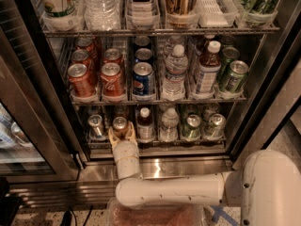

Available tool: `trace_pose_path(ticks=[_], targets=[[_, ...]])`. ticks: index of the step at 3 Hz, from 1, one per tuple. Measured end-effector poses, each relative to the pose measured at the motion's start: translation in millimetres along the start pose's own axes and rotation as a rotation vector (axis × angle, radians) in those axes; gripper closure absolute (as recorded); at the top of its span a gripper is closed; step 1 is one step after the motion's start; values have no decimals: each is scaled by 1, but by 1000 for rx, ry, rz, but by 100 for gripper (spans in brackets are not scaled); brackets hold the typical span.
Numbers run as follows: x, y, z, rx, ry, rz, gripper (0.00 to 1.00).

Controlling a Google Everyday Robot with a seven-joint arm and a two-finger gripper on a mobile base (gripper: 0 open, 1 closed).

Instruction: Pick orange can from bottom shelf of fridge

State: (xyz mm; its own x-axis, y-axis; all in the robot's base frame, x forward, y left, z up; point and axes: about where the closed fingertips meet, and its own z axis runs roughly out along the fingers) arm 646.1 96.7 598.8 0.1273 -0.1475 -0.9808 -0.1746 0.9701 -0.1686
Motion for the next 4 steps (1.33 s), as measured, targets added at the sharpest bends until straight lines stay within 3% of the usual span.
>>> trace_pose_path(ticks=[1,2,4], targets=[[0,0,0,0,0,0,100],[0,0,0,0,0,1,100],[-36,3,-1,-37,-16,93,100]])
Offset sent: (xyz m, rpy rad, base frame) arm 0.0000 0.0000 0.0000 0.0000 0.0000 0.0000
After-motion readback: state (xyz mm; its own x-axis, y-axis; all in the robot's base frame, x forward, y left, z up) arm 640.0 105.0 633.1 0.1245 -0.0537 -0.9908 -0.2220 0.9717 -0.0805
